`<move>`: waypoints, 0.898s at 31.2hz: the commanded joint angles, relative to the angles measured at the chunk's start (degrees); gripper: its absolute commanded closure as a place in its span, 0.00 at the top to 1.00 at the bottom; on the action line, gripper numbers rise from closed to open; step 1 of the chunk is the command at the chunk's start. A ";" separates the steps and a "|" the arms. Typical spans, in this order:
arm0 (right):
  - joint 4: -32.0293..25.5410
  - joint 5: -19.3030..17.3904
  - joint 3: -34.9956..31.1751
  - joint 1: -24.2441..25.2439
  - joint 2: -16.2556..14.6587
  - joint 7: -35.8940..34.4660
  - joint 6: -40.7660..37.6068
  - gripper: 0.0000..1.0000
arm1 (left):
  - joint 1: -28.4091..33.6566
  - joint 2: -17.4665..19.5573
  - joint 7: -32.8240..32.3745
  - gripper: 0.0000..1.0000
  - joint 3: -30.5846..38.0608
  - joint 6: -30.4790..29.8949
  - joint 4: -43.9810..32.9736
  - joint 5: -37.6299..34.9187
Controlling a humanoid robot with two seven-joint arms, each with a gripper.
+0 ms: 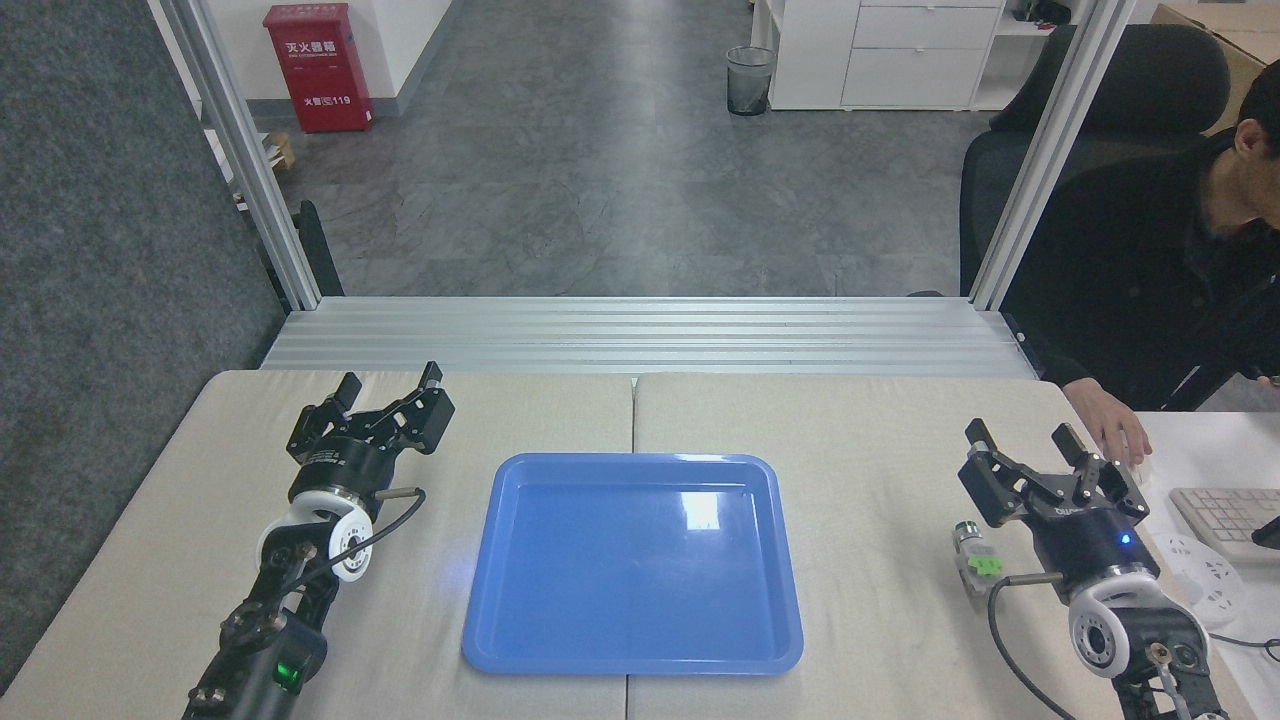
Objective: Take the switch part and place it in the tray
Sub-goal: 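Lower the right gripper and close it on the green switch part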
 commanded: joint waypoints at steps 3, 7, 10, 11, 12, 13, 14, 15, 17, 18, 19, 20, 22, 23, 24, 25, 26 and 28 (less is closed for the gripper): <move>4.02 1.56 0.86 0.09 -0.51 0.20 0.03 1.00 | 0.01 0.00 0.04 1.00 0.03 -0.02 0.00 0.00; 10.09 5.25 1.48 0.09 0.10 0.20 0.12 1.00 | 0.01 0.00 0.04 1.00 0.03 -0.02 0.00 0.00; 13.26 6.31 1.65 0.53 0.20 0.20 0.12 1.00 | -0.07 0.00 0.04 1.00 0.03 -0.02 0.00 0.00; 14.66 6.31 1.65 0.88 0.02 0.20 0.12 1.00 | 0.01 0.00 0.04 1.00 0.03 -0.02 0.00 0.00; 15.89 6.40 1.74 0.97 -0.16 0.20 0.12 1.00 | 0.01 0.00 0.04 1.00 0.03 -0.02 0.00 0.00; 16.95 6.31 1.83 1.06 -0.25 0.20 0.12 1.00 | 0.01 0.00 0.04 1.00 0.03 -0.02 0.00 0.00; 18.18 6.31 1.83 0.97 -0.16 0.20 -0.23 1.00 | 0.01 0.00 0.04 1.00 -0.06 -0.02 0.00 0.00; 19.23 6.31 1.92 0.97 -0.07 0.20 -0.41 1.00 | 0.01 0.00 0.04 1.00 -0.06 -0.02 0.00 0.00; 20.99 6.31 2.35 0.80 0.02 0.12 -0.50 1.00 | 0.01 0.00 0.04 1.00 -0.06 -0.02 0.00 0.00; 21.79 6.31 2.79 0.71 0.10 0.20 -0.41 1.00 | 0.01 0.00 0.04 1.00 0.03 -0.02 0.00 0.00; 22.40 6.22 3.06 0.53 0.11 0.12 -0.41 1.00 | 0.01 0.00 0.04 1.00 0.03 -0.02 0.00 0.00; 23.11 6.22 3.23 0.53 0.28 0.12 -0.50 1.00 | 0.01 0.00 0.04 1.00 0.03 -0.02 0.00 0.00; 23.99 6.05 3.59 0.62 0.46 0.12 -0.50 1.00 | 0.01 0.00 0.04 1.00 0.03 -0.02 0.00 0.00; 24.17 5.96 3.76 0.71 0.46 0.12 -0.50 1.00 | 0.01 0.00 0.04 1.00 0.03 -0.02 0.00 0.00; 24.25 5.87 3.94 0.71 0.46 0.12 -0.50 1.00 | 0.01 0.00 0.04 1.00 0.03 -0.02 0.00 0.00; 24.26 5.87 4.03 0.79 0.46 0.12 -0.50 1.00 | 0.01 0.00 0.04 1.00 0.03 -0.02 0.00 0.00; 24.26 5.79 4.11 0.80 0.54 0.12 -0.50 1.00 | 0.01 0.00 0.04 1.00 -0.06 -0.02 0.00 0.00; 24.69 5.78 4.11 0.80 0.63 0.12 -0.50 1.00 | -0.07 0.00 0.04 1.00 0.03 -0.02 0.00 0.00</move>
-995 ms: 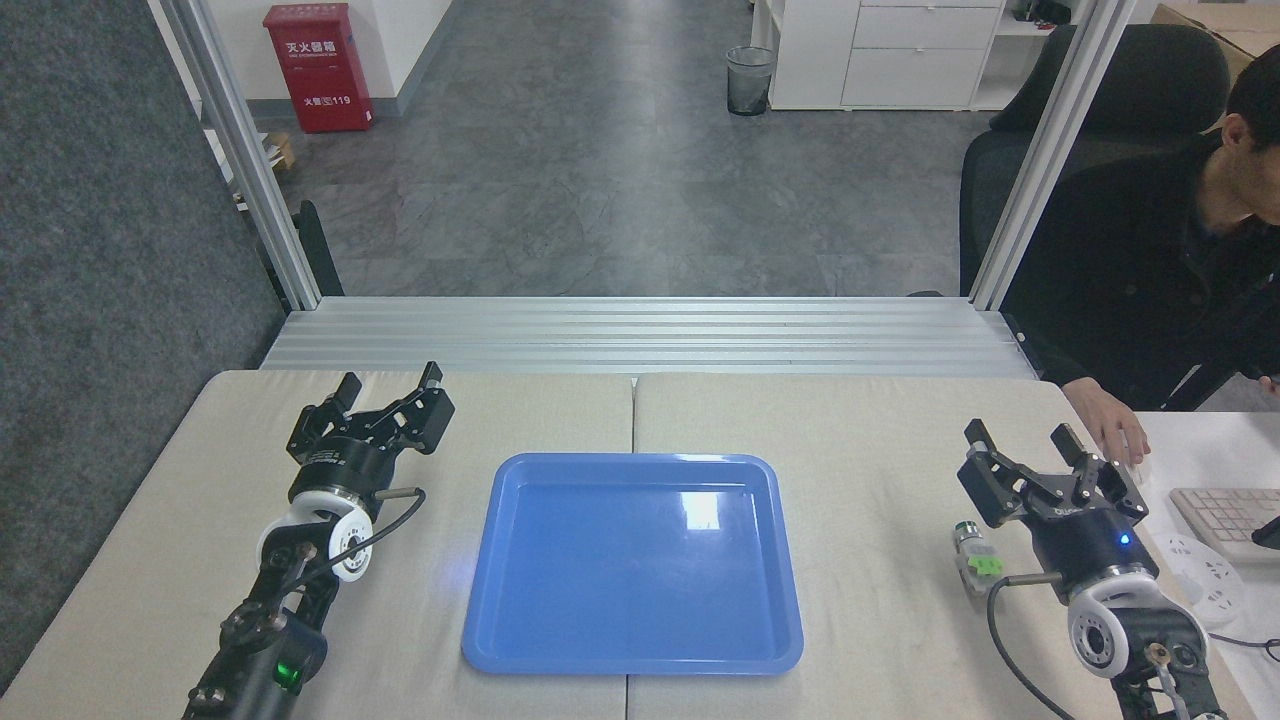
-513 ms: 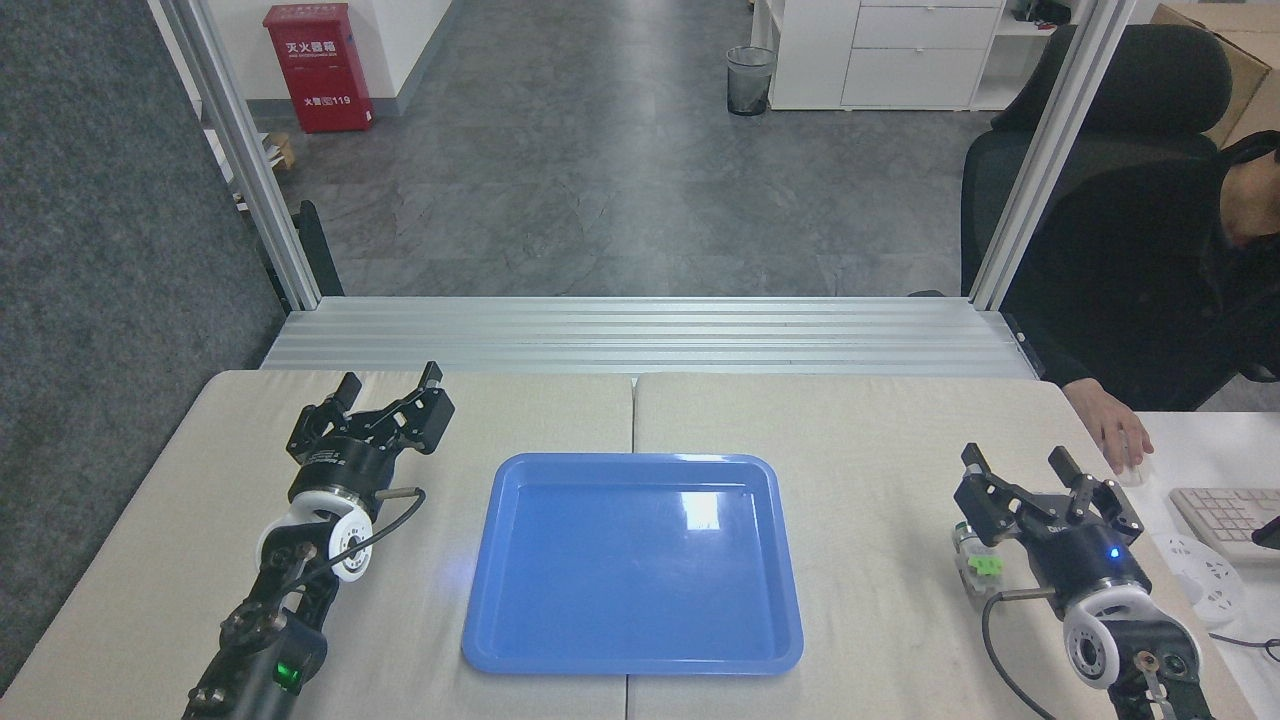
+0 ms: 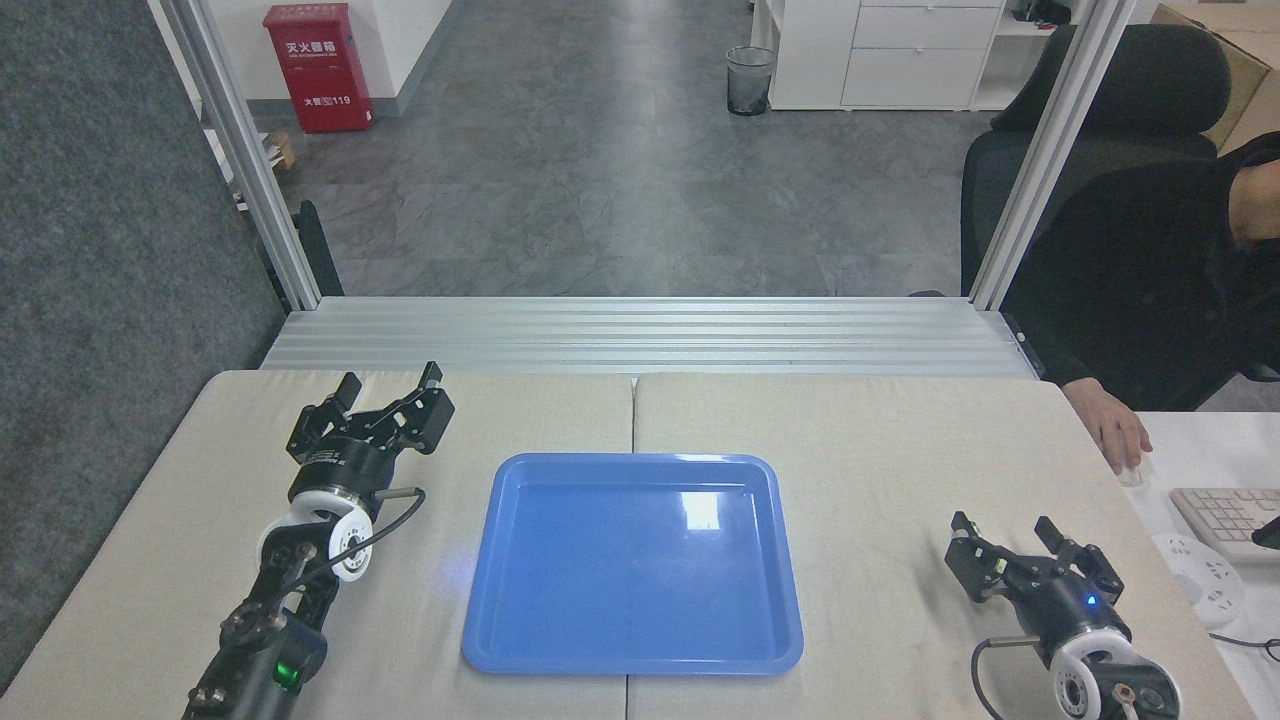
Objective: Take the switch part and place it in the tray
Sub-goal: 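Lower the right gripper and close it on the green switch part, then lift the switch part with the right gripper toward the tray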
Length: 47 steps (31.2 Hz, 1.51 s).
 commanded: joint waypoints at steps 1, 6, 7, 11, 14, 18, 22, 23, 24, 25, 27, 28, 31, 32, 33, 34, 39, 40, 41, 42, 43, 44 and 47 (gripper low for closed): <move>9.69 0.20 2.10 0.14 0.50 -0.06 0.04 1.00 | 0.01 0.00 0.04 1.00 -0.07 -0.02 0.00 0.00; 10.48 0.20 2.19 0.23 1.03 -0.06 0.22 1.00 | 0.01 0.00 0.04 1.00 0.02 -0.02 0.00 0.00; 10.48 0.11 2.19 0.40 1.12 -0.06 0.22 0.98 | 0.01 0.00 0.04 1.00 0.02 -0.02 0.00 0.00; 10.22 -0.15 2.19 0.50 1.82 -0.41 0.13 0.35 | 0.01 0.00 0.04 1.00 0.02 -0.02 0.00 0.00; 8.82 -0.59 1.93 0.50 2.61 -0.50 0.13 0.01 | 0.01 0.00 0.04 1.00 0.02 -0.02 0.00 0.00; 4.69 -0.68 1.22 0.49 3.58 -0.59 0.48 0.00 | 0.01 0.00 0.04 1.00 0.02 -0.02 0.00 0.00; -0.67 -1.21 -0.44 0.49 3.67 -0.59 0.48 0.00 | 0.01 0.00 0.04 1.00 -0.07 -0.02 0.00 0.00; -2.51 -1.56 -1.14 0.41 3.67 -0.42 0.48 0.00 | 0.01 0.00 0.04 1.00 0.02 -0.02 0.00 0.00; -4.27 -1.74 -1.67 0.32 3.67 -0.24 0.57 0.00 | -0.07 0.00 0.04 1.00 0.02 -0.02 0.00 0.00; -6.29 -2.00 -1.94 -0.03 3.67 0.02 0.48 0.00 | 0.01 0.00 0.04 1.00 0.02 -0.02 0.00 0.00; -10.86 -2.18 -1.94 -0.56 3.67 0.20 0.48 0.00 | 0.01 0.00 0.04 1.00 -0.07 -0.02 0.00 0.00; -13.31 -2.18 -1.42 -1.00 3.75 0.55 0.48 0.00 | 0.01 0.00 0.04 1.00 0.02 -0.02 0.00 0.00; -20.26 -2.18 0.24 -1.18 5.85 3.53 0.05 0.00 | 0.01 0.00 0.04 1.00 0.02 -0.02 0.00 0.00; -21.85 -2.18 1.82 -1.26 7.17 4.50 0.04 0.00 | 0.01 0.00 0.04 1.00 0.02 -0.02 0.00 0.00; -22.99 -2.09 3.93 -1.26 9.10 5.38 0.13 0.00 | 0.01 0.00 0.04 1.00 0.02 -0.02 0.00 0.00; -23.79 -1.92 6.12 -1.26 10.94 5.73 0.13 0.00 | 0.01 0.00 0.04 1.00 -0.07 -0.02 0.00 0.00; -24.59 1.85 15.00 -0.65 14.13 5.65 0.39 0.00 | 0.01 0.00 0.04 1.00 0.02 -0.02 0.00 0.00; -24.50 3.43 16.33 -0.56 14.13 5.56 0.40 0.00 | 0.01 0.00 0.04 1.00 0.02 -0.02 0.00 0.00; -24.33 4.58 17.91 -0.65 14.13 5.56 0.48 0.00 | 0.01 0.00 0.04 1.00 0.02 -0.02 0.00 0.00; -24.06 5.46 19.31 -0.74 14.21 5.56 0.48 0.00 | 0.01 0.00 0.04 1.00 0.02 -0.02 0.00 0.00; -23.80 6.17 21.07 -0.74 14.74 5.56 0.48 0.00 | 0.01 0.00 0.04 1.00 0.02 -0.02 0.00 0.00; -23.54 6.87 22.91 -0.91 15.52 5.56 0.57 0.00 | -0.07 0.00 0.04 1.00 0.02 -0.02 0.00 0.00; -20.56 9.41 26.44 -1.17 16.76 5.65 0.66 0.00 | 0.01 0.00 0.04 1.00 0.02 -0.02 0.00 0.00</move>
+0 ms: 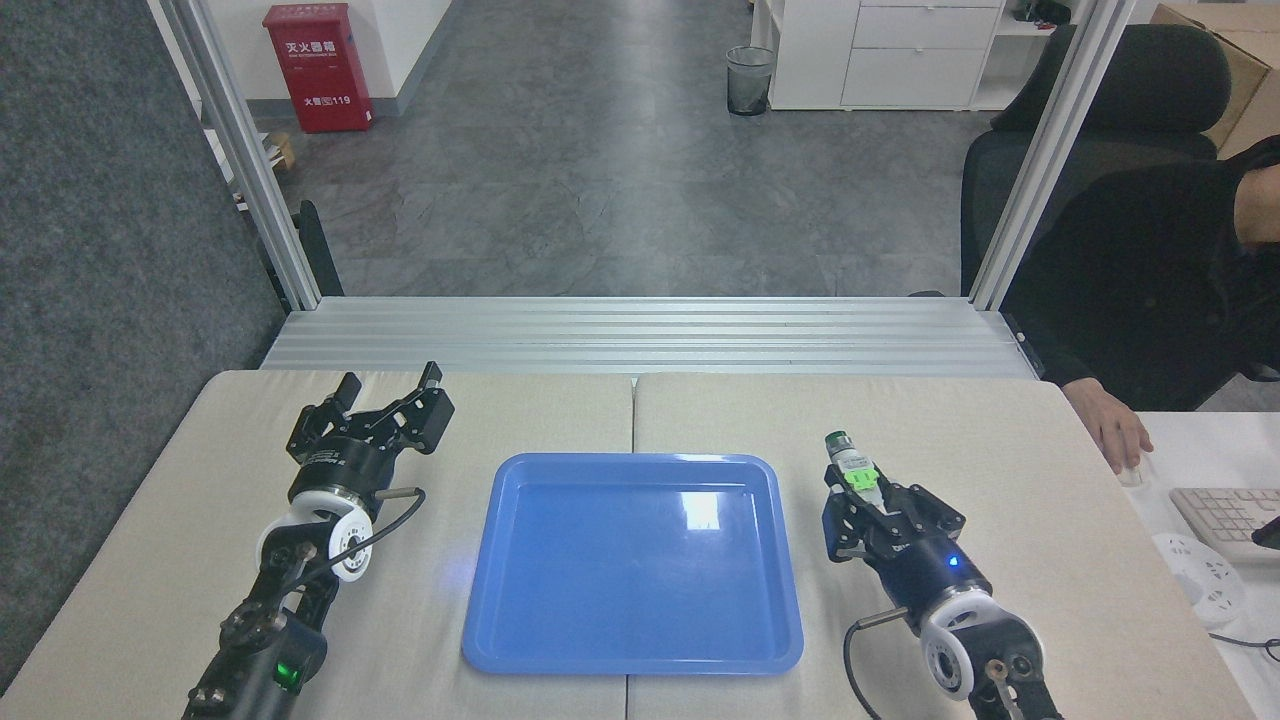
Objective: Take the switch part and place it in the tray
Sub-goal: 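Lift the switch part with the right gripper toward the tray, then move the right gripper over the blue tray and lower the part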
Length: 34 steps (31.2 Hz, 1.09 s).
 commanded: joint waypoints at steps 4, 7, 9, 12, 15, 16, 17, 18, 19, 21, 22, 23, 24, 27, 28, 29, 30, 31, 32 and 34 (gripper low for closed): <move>2.61 9.75 17.76 -1.01 10.52 0.32 1.39 0.00 | 0.01 0.00 0.04 1.00 0.01 -0.02 0.00 0.00; 6.85 9.93 17.93 -2.86 11.59 0.23 1.48 0.00 | 0.01 0.00 0.04 1.00 0.01 -0.02 0.00 0.00; 6.94 10.02 18.63 -2.95 11.85 0.23 1.39 0.00 | -0.08 0.00 0.04 1.00 0.01 -0.02 0.00 0.00; 7.73 10.11 20.65 -3.13 12.03 0.41 1.74 0.00 | 0.01 0.00 0.04 1.00 0.01 -0.02 0.00 0.00; 9.22 10.98 21.18 -3.13 12.29 1.19 2.97 0.00 | 0.01 0.00 0.04 1.00 0.01 -0.02 0.00 0.00; 9.66 11.51 21.27 -2.95 12.46 1.46 3.23 0.00 | 0.01 0.00 0.04 1.00 -0.07 -0.02 0.00 0.00; 10.45 12.04 21.44 -2.69 12.47 1.72 3.41 0.00 | 0.01 0.00 0.04 1.00 -0.08 -0.02 0.00 0.00; 11.50 12.30 21.45 -2.69 12.55 1.81 3.50 0.00 | 0.01 0.00 0.04 1.00 0.01 -0.02 0.00 0.00; 12.38 12.48 21.45 -2.69 12.55 1.81 3.58 0.00 | 0.01 0.00 0.04 1.00 0.01 -0.02 0.00 0.00; 13.70 12.57 21.36 -2.60 12.47 1.99 4.46 0.00 | 0.01 0.00 0.04 1.00 0.01 -0.02 0.00 0.00; 14.06 12.48 21.36 -2.60 12.47 2.08 4.99 0.00 | 0.01 0.00 0.04 1.00 0.01 -0.02 0.00 0.00; 14.24 12.48 21.36 -2.69 12.29 2.16 5.34 0.00 | 0.01 0.00 0.04 1.00 0.01 -0.02 0.00 0.00; 14.41 12.48 21.36 -2.60 12.29 2.16 5.69 0.00 | 0.01 0.00 0.04 1.00 0.01 -0.02 0.00 0.00; 14.50 12.48 21.36 -2.60 12.29 3.48 6.57 0.00 | 0.01 0.00 0.04 1.00 0.01 -0.02 0.00 0.00; 14.59 12.48 21.27 -2.69 12.46 3.74 7.01 0.00 | -0.08 0.00 0.04 1.00 0.01 -0.02 0.00 0.00; 14.85 12.57 21.27 -2.69 12.47 3.83 7.36 0.00 | 0.01 0.00 0.04 1.00 0.01 -0.02 0.00 0.00; 15.03 12.48 21.10 -2.69 12.29 3.83 7.80 0.04 | 0.01 0.00 0.04 1.00 -0.07 -0.02 0.00 0.00; 15.03 12.39 20.75 -2.60 12.46 3.83 8.15 0.13 | 0.01 0.00 0.04 1.00 0.01 -0.02 0.00 0.00; 15.03 12.22 20.57 -2.69 12.47 3.83 8.33 0.24 | 0.01 0.00 0.04 1.00 -0.07 -0.02 0.00 0.00; 14.94 11.78 20.39 -2.69 12.64 3.57 8.68 0.81 | 0.01 0.00 0.04 1.00 -0.08 -0.02 0.00 0.00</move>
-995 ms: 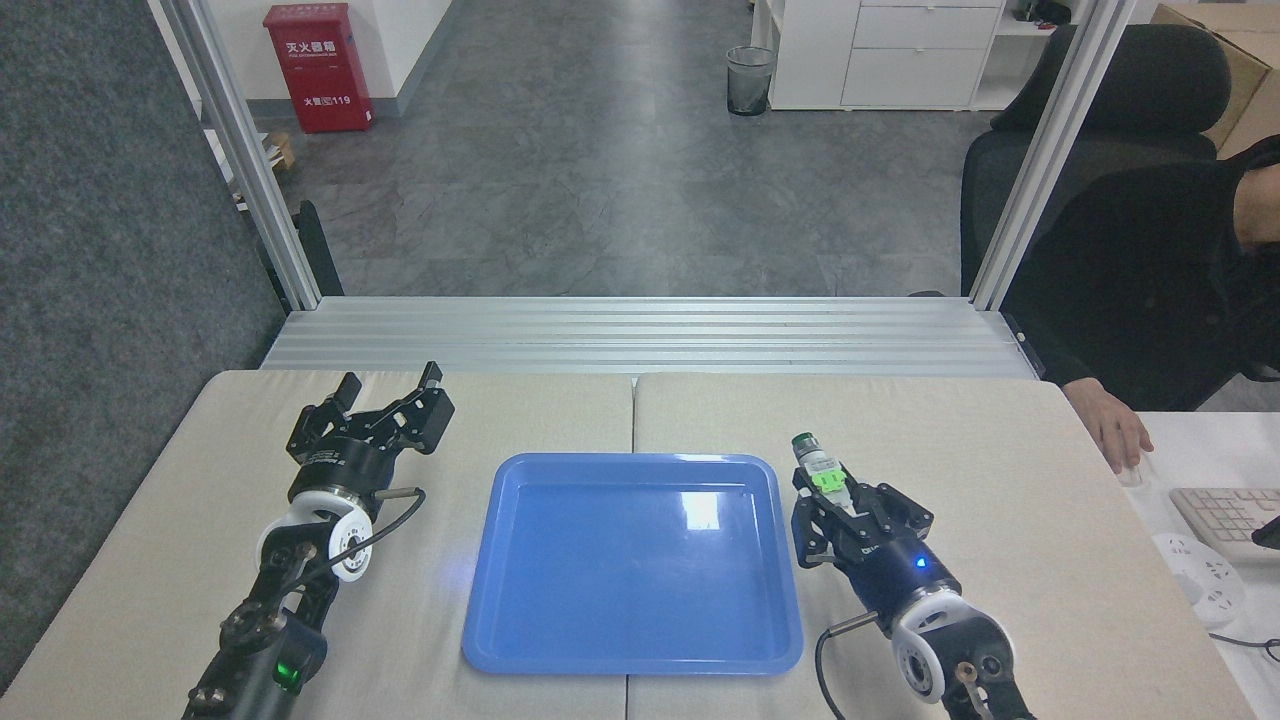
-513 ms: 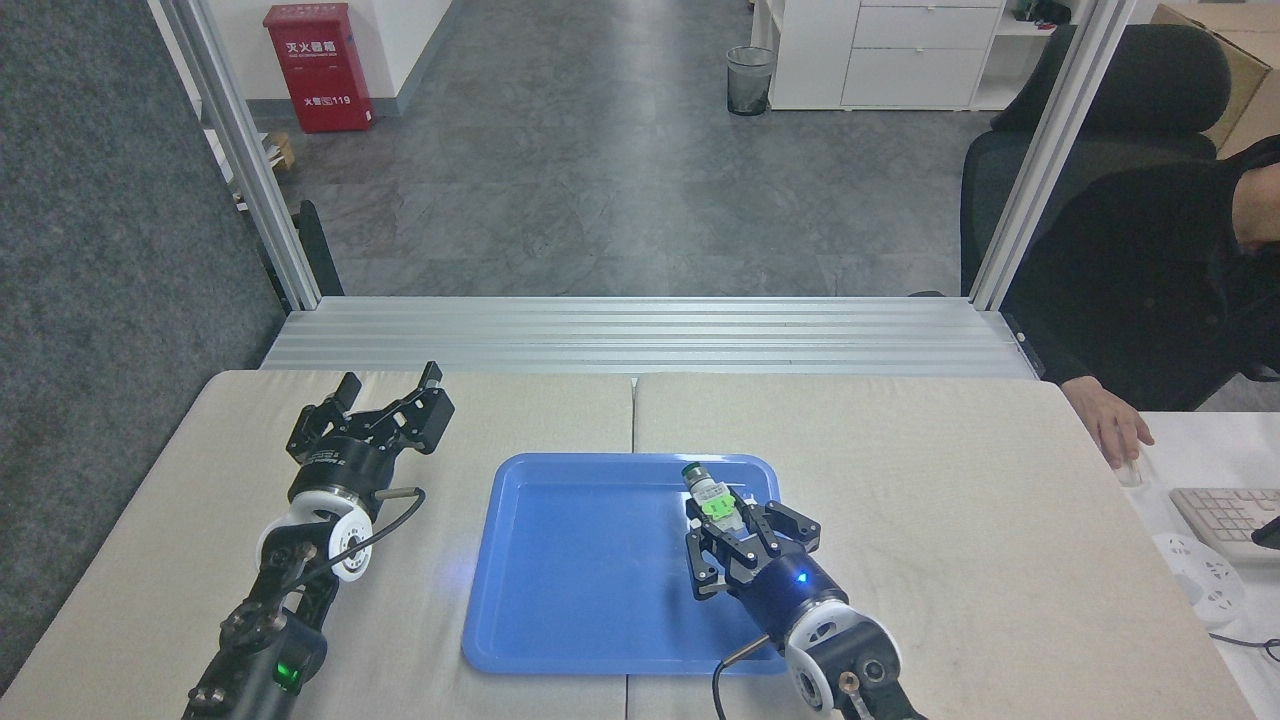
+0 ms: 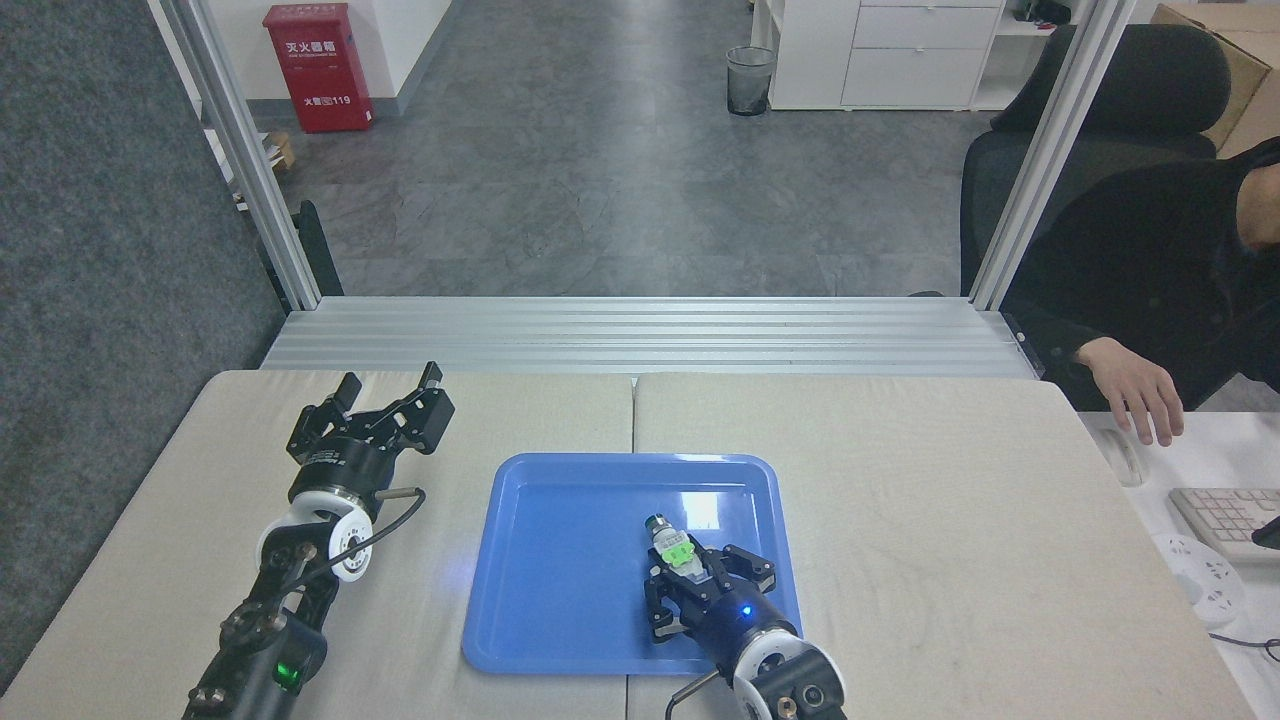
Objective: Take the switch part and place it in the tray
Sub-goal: 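Move the right gripper over the blue tray and lower the part, then open the right gripper and withdraw it away from the tray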
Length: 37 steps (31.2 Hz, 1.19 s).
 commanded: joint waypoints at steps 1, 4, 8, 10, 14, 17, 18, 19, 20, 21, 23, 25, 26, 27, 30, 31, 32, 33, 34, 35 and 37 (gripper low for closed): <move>4.42 -0.05 2.53 -0.26 2.27 -0.09 1.48 1.00 | -0.08 0.00 0.04 1.00 -0.07 -0.02 0.00 0.00; 3.02 -0.58 1.83 -0.70 3.15 -0.18 1.65 1.00 | 0.00 0.00 0.04 1.00 0.02 -0.02 0.00 0.00; -0.93 -2.60 -2.47 -1.66 3.50 -0.35 1.57 1.00 | 0.00 0.00 0.04 1.00 -0.07 -0.02 0.00 0.00; -2.86 -4.70 -3.96 -2.63 3.41 -0.35 1.57 1.00 | 0.00 0.00 0.04 1.00 0.02 -0.02 0.00 0.00; -5.42 -9.01 -9.84 -5.88 1.75 -0.35 1.13 1.00 | 0.00 0.00 0.04 1.00 0.02 -0.02 0.00 0.00; -5.51 -10.25 -16.35 -7.81 -3.07 -0.35 -1.32 1.00 | -0.08 0.00 0.04 1.00 0.02 -0.02 0.00 0.00; -5.51 -10.60 -18.37 -8.52 -4.92 -0.35 -2.99 1.00 | 0.00 0.00 0.04 1.00 0.02 -0.02 0.00 0.00; -5.42 -11.12 -19.95 -8.87 -6.76 -0.35 -4.74 1.00 | 0.00 0.00 0.04 1.00 -0.07 -0.02 0.00 0.00; -5.42 -11.74 -21.36 -8.96 -8.17 -0.44 -6.24 1.00 | 0.00 0.00 0.04 1.00 0.02 -0.02 0.00 0.00; -5.42 -12.53 -23.03 -8.96 -9.75 -0.44 -7.82 1.00 | 0.00 0.00 0.04 1.00 -0.07 -0.02 0.00 0.00; -5.34 -14.37 -26.10 -8.70 -12.48 -1.14 -10.29 1.00 | 0.00 0.00 0.04 1.00 -0.07 -0.02 0.00 0.00; -5.25 -16.13 -28.57 -8.17 -14.51 -1.58 -11.61 1.00 | 0.00 0.00 0.04 1.00 -0.07 -0.02 0.00 0.00; -5.07 -16.75 -29.80 -7.56 -15.47 -1.67 -11.88 1.00 | 0.00 0.00 0.04 1.00 0.02 -0.02 0.00 0.00; -4.90 -17.28 -30.68 -6.95 -16.35 -1.67 -12.05 1.00 | 0.00 0.00 0.04 1.00 -0.07 -0.02 0.00 0.00; -4.72 -17.63 -32.01 -4.92 -18.73 -1.76 -12.06 1.00 | 0.00 0.00 0.04 1.00 -0.07 -0.02 0.00 0.00; -4.63 -17.63 -32.10 -4.05 -18.82 -1.85 -11.97 1.00 | 0.00 0.00 0.04 1.00 0.02 -0.02 0.00 0.00; -4.63 -17.63 -32.36 -3.08 -18.65 -1.85 -11.97 1.00 | 0.00 0.00 0.04 1.00 0.02 -0.02 0.00 0.00; -4.63 -17.72 -32.45 -2.46 -18.47 -1.93 -11.97 1.00 | 0.00 0.00 0.04 1.00 0.02 -0.02 0.00 0.00; -4.63 -17.72 -32.45 -1.85 -18.30 -2.11 -11.97 1.00 | 0.00 0.00 0.04 1.00 0.02 -0.02 0.00 0.00; -4.63 -17.63 -32.45 -1.41 -18.30 -2.55 -11.97 1.00 | 0.00 0.00 0.04 1.00 0.02 -0.02 0.00 0.00; -4.46 -17.63 -32.45 -1.32 -18.38 -3.34 -11.71 1.00 | 0.00 0.00 0.04 1.00 0.02 -0.02 0.00 0.00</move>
